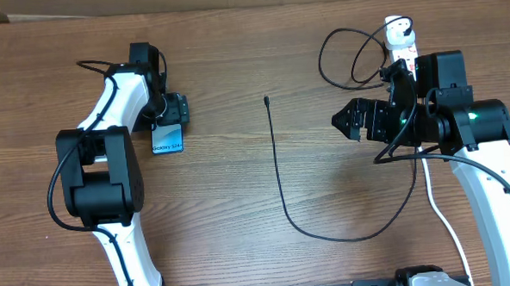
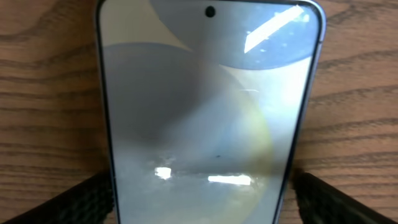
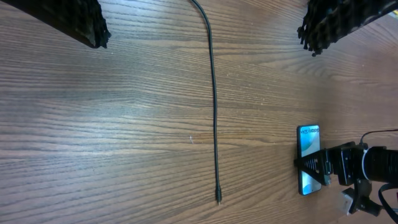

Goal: Plug charger to phone and switch on socket
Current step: 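Lower the left gripper and grasp the phone's top edge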

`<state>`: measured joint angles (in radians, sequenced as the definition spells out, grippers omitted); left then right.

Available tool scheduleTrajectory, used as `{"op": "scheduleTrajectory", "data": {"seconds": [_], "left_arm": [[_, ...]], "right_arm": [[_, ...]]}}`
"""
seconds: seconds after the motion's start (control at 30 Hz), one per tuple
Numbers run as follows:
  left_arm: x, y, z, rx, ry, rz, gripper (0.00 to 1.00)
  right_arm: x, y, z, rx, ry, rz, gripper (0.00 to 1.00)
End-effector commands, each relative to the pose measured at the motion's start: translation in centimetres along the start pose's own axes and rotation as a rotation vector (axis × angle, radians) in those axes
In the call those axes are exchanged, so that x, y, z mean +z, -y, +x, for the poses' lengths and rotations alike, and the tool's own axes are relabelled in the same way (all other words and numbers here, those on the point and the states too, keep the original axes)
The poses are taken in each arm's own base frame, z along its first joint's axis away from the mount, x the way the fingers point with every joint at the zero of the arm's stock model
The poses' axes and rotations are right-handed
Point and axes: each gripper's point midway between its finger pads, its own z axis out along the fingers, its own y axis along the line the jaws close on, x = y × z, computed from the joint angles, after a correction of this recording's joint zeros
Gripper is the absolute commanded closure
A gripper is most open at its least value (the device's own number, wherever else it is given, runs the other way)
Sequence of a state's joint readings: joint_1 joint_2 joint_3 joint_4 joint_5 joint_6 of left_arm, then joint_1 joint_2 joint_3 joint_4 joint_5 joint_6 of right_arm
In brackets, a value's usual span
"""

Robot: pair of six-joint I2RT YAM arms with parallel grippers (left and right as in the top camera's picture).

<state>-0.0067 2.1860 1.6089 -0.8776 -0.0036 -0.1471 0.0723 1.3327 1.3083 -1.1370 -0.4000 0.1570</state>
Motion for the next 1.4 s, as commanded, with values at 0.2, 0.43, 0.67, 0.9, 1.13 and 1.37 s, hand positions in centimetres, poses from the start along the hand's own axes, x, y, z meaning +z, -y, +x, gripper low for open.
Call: {"op": "scheduleTrajectory", "data": {"seconds": [0.2, 0.43, 0.67, 0.9, 1.13, 1.37], "left_arm": [[1.5, 0.4, 1.6, -0.005, -0.053, 0.012, 0.18], [1.48, 0.43, 1.83, -0.012, -0.062, 0.014, 0.21], [1.45, 0.36, 2.27, -0.012, -0.081, 0.011, 0.25], [1.43, 0.32, 2.52, -0.012, -0.091, 0.009, 0.31], [1.39, 0.39, 2.48, -0.012, -0.09, 0.013, 0.36], [0.58, 0.49, 1.84, -0.012, -0.081, 0.015, 0.35]], "right_arm": [[-0.5, -0.25, -0.69, -0.011, 0.026, 0.001, 0.0], [-0.5, -0.29, -0.85, -0.013, 0.032, -0.001, 0.0], [-0.51, -0.31, -0.95, -0.015, 0.036, -0.001, 0.0], [-0.51, -0.35, -1.11, -0.019, 0.042, -0.003, 0.0], [-0.52, -0.42, -1.36, -0.023, 0.052, -0.005, 0.0], [-0.52, -0.42, -1.36, -0.023, 0.052, -0.005, 0.0]]}}
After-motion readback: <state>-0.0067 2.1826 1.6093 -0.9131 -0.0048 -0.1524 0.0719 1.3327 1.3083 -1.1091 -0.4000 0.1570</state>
